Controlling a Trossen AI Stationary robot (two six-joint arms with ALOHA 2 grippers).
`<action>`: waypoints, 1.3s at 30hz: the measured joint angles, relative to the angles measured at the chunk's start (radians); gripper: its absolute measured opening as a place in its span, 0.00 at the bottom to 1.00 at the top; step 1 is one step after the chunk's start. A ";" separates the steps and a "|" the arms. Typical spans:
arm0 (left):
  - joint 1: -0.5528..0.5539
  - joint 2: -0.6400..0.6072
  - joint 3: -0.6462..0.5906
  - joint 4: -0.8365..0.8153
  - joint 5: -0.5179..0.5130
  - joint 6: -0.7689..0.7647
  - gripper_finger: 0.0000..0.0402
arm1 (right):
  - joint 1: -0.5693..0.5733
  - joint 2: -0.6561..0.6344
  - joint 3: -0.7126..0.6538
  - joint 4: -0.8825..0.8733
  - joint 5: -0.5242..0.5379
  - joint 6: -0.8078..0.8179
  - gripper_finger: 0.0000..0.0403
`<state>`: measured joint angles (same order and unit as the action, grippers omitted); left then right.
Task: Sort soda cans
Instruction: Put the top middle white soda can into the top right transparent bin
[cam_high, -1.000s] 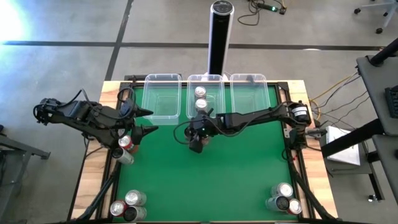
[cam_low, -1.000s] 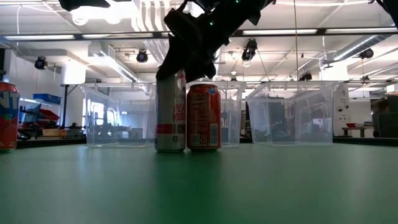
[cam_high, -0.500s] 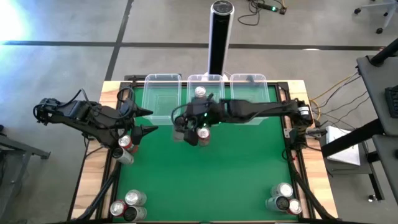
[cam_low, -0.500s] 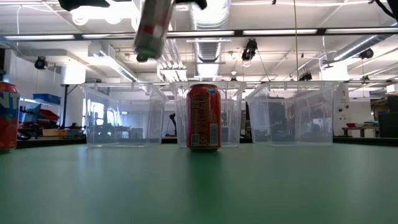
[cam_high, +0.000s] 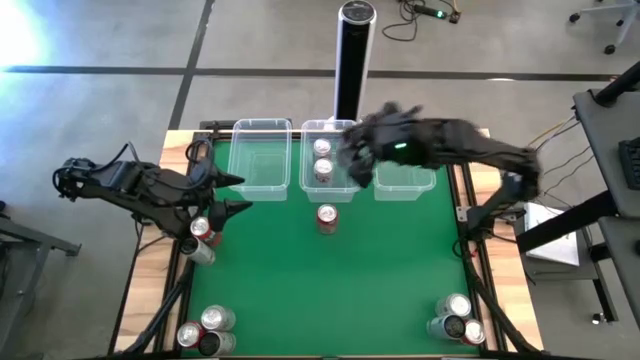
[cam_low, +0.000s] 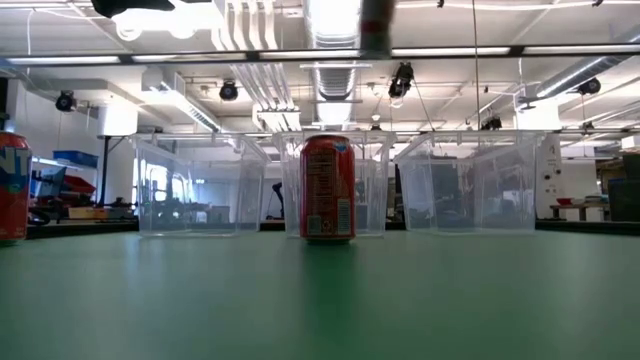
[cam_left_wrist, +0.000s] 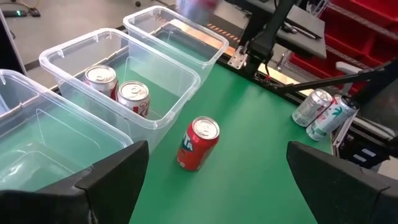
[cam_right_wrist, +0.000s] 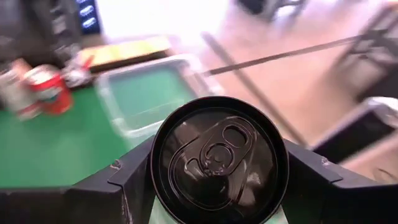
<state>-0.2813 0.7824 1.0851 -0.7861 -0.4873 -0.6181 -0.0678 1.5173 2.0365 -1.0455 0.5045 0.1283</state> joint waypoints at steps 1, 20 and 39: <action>0.000 -0.001 0.000 0.000 0.000 -0.003 0.91 | -0.010 -0.026 -0.018 -0.010 0.023 0.008 0.62; 0.011 -0.005 0.000 0.000 -0.030 0.037 0.91 | -0.327 -0.364 -0.656 0.093 -0.039 0.168 0.62; 0.013 -0.006 0.000 -0.004 -0.079 0.059 0.91 | -0.555 -0.300 -1.090 0.570 -0.226 0.142 0.62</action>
<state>-0.2680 0.7768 1.0851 -0.7906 -0.5663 -0.5590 -0.6227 1.2173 0.9467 -0.4753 0.2784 0.2700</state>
